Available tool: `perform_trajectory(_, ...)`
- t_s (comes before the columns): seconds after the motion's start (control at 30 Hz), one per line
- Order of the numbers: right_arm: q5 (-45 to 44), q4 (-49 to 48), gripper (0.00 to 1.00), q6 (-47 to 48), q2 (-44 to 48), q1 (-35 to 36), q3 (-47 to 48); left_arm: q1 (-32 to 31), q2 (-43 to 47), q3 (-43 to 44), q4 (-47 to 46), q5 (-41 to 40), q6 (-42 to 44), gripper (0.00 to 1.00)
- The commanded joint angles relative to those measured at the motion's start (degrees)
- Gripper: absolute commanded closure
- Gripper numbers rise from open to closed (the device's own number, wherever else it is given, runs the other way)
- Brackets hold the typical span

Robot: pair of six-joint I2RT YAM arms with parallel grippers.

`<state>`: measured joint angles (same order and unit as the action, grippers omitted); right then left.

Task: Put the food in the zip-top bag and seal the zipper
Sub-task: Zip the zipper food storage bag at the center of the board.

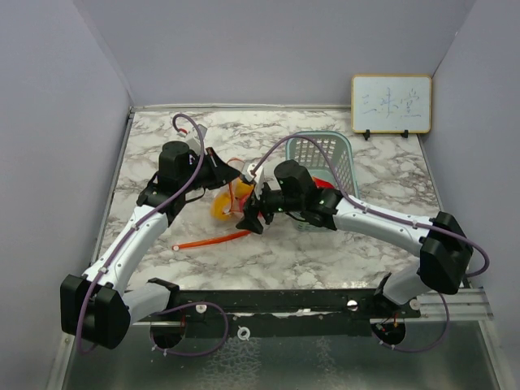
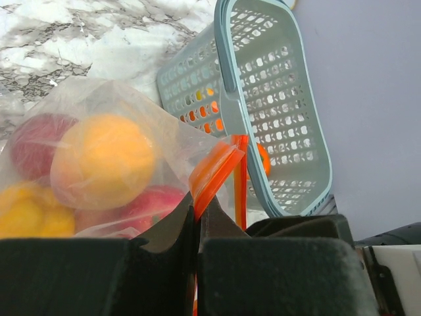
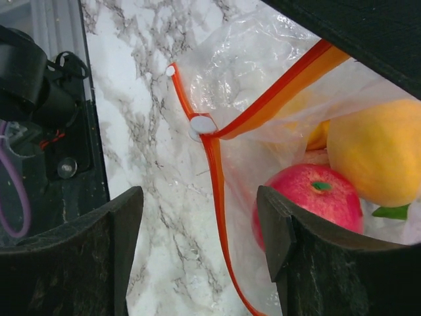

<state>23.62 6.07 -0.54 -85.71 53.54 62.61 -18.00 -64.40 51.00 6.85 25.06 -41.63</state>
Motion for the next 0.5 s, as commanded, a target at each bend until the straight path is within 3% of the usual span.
perform_trajectory(0.0, -0.8, -4.7, 0.43, 0.9, -1.7, 1.0, -0.3, 0.1, 1.3, 2.1, -2.6, 2.9, -0.9, 1.0)
perform_trajectory(0.07, -1.4, -4.5, 0.6, 1.0, -2.3, 1.1, 0.2, 0.0, 1.5, 1.9, -3.2, 3.4, -1.4, 1.0)
perform_trajectory(0.13, -1.9, -4.1, 0.67, 1.4, -2.7, 1.1, 0.4, 0.1, 1.7, 1.6, -4.1, 4.0, -1.9, 1.0)
perform_trajectory(0.27, -6.4, -3.6, 0.96, 1.3, -2.2, 1.0, -0.1, 0.1, 2.1, 1.5, -5.4, 5.1, -2.3, 1.0)
perform_trajectory(0.43, -15.2, -4.0, 0.98, -3.5, 1.3, 1.0, 0.2, 0.1, 2.4, 3.5, -1.5, 4.5, 1.7, 0.97)
perform_trajectory(0.47, -16.4, -4.2, 0.99, -4.8, 2.5, 1.0, 0.4, 0.1, 2.6, 4.2, 0.8, 3.8, 3.6, 0.78)
